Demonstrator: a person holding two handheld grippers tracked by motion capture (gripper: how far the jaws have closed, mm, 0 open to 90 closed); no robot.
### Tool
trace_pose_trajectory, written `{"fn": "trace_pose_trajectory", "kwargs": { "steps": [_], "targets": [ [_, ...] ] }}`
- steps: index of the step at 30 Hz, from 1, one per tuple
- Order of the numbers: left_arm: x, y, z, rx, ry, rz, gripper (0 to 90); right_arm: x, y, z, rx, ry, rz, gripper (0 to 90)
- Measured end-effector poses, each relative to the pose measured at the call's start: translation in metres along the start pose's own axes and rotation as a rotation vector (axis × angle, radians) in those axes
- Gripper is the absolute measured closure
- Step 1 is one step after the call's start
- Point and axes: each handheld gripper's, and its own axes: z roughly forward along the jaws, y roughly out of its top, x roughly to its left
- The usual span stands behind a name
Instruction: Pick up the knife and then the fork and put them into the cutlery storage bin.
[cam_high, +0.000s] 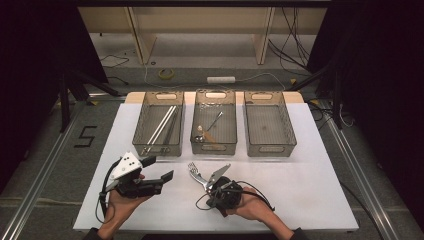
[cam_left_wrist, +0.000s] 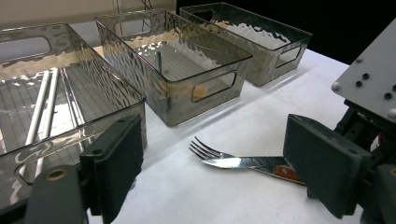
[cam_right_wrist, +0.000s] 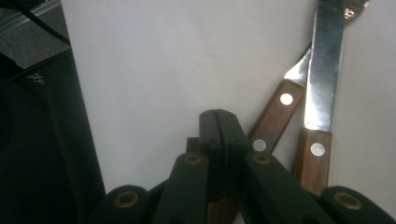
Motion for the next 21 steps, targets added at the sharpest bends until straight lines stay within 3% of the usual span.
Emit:
{"fn": "trace_pose_trajectory", "kwargs": {
  "steps": [16, 21],
  "targets": [
    [0.000, 0.000, 0.000, 0.000, 0.000, 0.002, 19.5, -0.020, -0.008, -0.012, 0.034, -0.043, 0.014, 90.0],
    [-0.001, 0.000, 0.001, 0.001, 0.002, 0.002, 19.5, -0.028, -0.011, -0.016, 0.038, -0.052, 0.039, 90.0]
  ]
}}
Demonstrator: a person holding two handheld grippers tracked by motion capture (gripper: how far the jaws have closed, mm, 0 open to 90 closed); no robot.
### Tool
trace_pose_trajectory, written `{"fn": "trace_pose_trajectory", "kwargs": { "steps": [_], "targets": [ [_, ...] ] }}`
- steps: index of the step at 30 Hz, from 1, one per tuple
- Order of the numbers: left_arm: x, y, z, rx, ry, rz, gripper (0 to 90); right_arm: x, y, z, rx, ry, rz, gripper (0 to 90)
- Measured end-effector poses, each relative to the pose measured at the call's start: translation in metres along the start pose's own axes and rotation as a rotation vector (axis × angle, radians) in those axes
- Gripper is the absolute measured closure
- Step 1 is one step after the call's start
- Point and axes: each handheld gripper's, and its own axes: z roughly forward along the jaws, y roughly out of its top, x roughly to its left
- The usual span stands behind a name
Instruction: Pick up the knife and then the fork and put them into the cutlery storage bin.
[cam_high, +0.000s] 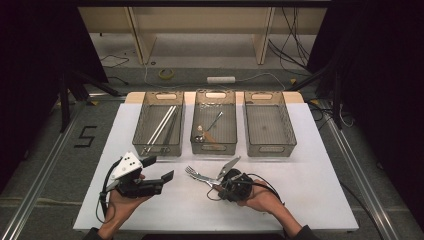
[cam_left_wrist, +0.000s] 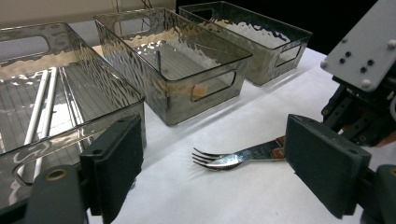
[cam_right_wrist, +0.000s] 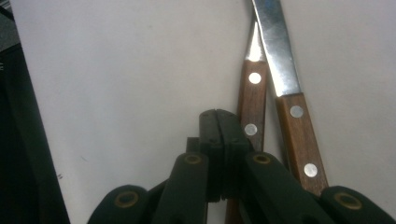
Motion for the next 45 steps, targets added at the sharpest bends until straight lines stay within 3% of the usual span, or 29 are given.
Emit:
{"fn": "trace_pose_trajectory", "kwargs": {
  "steps": [11, 15, 21, 24, 30, 37, 45],
  "targets": [
    [0.000, 0.000, 0.001, 0.000, 0.000, 0.004, 19.5, -0.008, -0.001, -0.004, 0.013, -0.010, 0.013, 89.9],
    [0.000, 0.000, 0.001, 0.002, -0.003, 0.001, 19.5, -0.007, 0.001, -0.015, -0.034, 0.008, -0.014, 79.1],
    [0.000, 0.000, 0.001, 0.005, -0.002, 0.004, 19.5, -0.015, 0.004, -0.033, -0.086, -0.020, -0.011, 56.0],
    [0.000, 0.000, 0.001, 0.003, -0.002, 0.004, 19.5, -0.022, 0.003, -0.037, -0.093, -0.034, 0.002, 46.7],
    [0.000, 0.000, 0.001, 0.003, -0.002, 0.004, 19.5, -0.033, 0.002, -0.037, -0.086, -0.055, 0.011, 37.3],
    [0.000, 0.000, 0.002, 0.007, -0.003, 0.002, 19.5, -0.041, 0.003, -0.032, -0.041, -0.084, 0.025, 35.7],
    [0.000, 0.000, 0.002, 0.008, -0.004, 0.005, 19.5, -0.045, 0.003, -0.024, 0.005, -0.081, 0.006, 44.6]
  ]
}}
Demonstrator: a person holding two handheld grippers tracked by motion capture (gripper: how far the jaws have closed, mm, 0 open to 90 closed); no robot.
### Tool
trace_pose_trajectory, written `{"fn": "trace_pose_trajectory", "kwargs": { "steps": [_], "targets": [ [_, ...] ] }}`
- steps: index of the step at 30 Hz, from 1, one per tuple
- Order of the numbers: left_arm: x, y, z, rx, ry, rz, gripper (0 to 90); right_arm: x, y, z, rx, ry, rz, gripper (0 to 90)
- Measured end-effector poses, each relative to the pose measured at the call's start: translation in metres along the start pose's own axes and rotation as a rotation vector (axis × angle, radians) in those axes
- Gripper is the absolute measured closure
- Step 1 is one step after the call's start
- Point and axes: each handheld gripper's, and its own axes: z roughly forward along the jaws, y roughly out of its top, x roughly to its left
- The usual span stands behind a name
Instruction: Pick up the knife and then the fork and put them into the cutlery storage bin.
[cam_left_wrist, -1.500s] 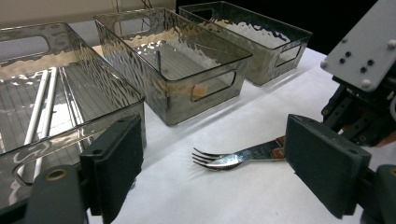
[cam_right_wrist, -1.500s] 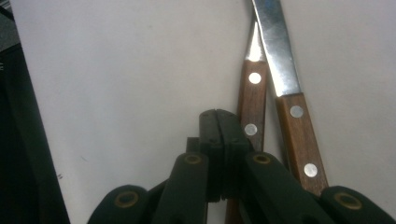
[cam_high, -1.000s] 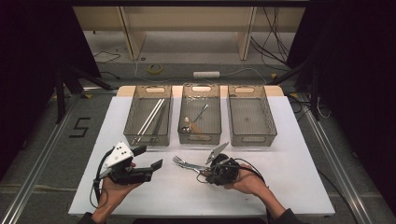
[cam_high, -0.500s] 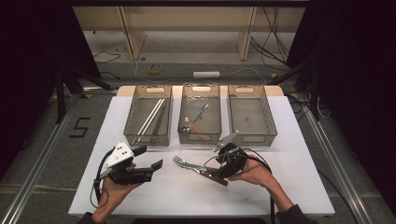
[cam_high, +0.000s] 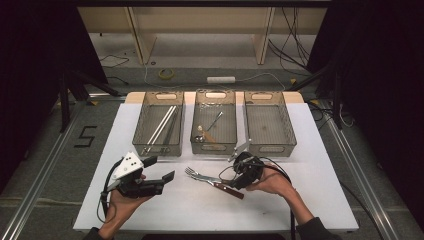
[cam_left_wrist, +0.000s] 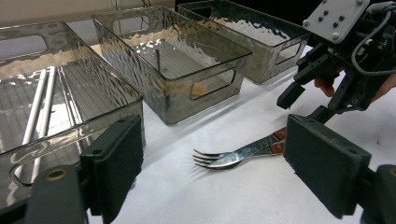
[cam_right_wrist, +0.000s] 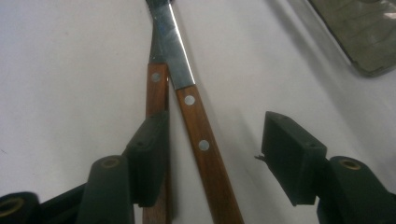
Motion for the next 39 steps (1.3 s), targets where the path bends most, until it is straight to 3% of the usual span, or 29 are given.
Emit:
{"fn": "trace_pose_trajectory", "kwargs": {
  "steps": [8, 21, 25, 32, 38, 39],
  "targets": [
    [0.000, 0.000, 0.001, 0.002, 0.000, 0.002, 19.5, 0.001, 0.001, 0.006, 0.025, 0.007, -0.028, 56.2],
    [0.000, 0.000, 0.001, 0.002, -0.002, 0.004, 19.5, 0.006, 0.004, 0.014, 0.070, -0.001, -0.087, 67.7],
    [0.000, 0.000, 0.001, 0.003, -0.002, 0.003, 19.5, 0.007, 0.004, 0.014, 0.079, -0.002, -0.083, 69.4],
    [-0.001, 0.000, 0.001, 0.004, -0.001, 0.004, 19.5, 0.010, 0.004, 0.014, 0.078, -0.016, -0.121, 71.8],
    [-0.001, 0.000, 0.001, 0.005, 0.000, 0.004, 19.5, 0.009, 0.004, 0.015, 0.071, -0.018, -0.181, 73.0],
    [-0.001, 0.000, 0.001, 0.003, 0.000, 0.004, 19.5, 0.011, 0.005, 0.014, 0.086, -0.017, -0.164, 73.2]
  ]
}}
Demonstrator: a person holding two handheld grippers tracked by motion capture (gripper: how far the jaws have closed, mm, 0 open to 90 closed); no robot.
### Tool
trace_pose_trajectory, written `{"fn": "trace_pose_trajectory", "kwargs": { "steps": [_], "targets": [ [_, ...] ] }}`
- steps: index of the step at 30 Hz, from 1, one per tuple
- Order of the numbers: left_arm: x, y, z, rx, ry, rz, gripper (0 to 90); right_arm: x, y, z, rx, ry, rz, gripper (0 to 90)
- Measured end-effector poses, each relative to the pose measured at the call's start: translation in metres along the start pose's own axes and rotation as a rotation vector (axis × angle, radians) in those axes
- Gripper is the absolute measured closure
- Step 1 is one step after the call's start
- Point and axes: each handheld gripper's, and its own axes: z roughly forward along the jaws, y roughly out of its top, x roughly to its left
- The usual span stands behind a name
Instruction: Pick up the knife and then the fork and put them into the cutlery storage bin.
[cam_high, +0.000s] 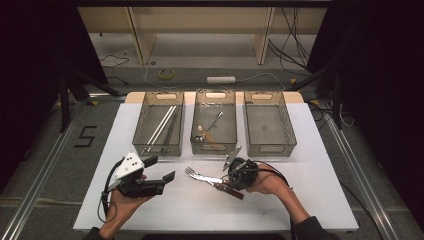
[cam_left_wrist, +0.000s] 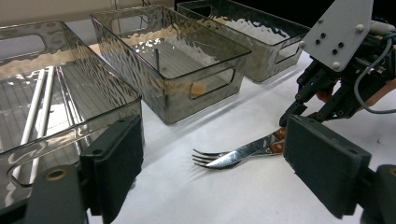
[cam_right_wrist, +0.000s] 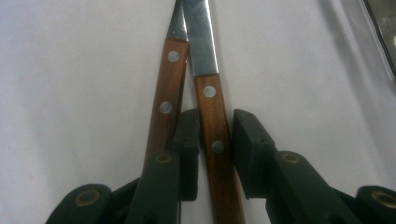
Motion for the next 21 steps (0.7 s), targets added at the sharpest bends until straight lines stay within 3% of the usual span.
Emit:
{"fn": "trace_pose_trajectory", "kwargs": {
  "steps": [5, 7, 11, 21],
  "targets": [
    [0.0000, -0.0001, 0.0001, 0.002, 0.001, 0.000, 19.5, 0.0008, 0.0004, 0.0004, -0.002, -0.003, -0.014, 74.0],
    [0.0002, 0.0001, 0.0000, 0.001, 0.000, -0.002, 19.5, 0.0000, 0.0002, 0.0011, -0.006, -0.008, -0.051, 74.5],
    [-0.0001, -0.0001, 0.0001, 0.001, 0.001, -0.001, 19.5, 0.0020, 0.0013, 0.0010, 0.003, -0.013, -0.078, 76.2],
    [0.0000, -0.0002, 0.0005, 0.002, 0.002, -0.001, 19.5, 0.0042, 0.0023, 0.0009, 0.005, -0.022, -0.092, 77.1]
  ]
}}
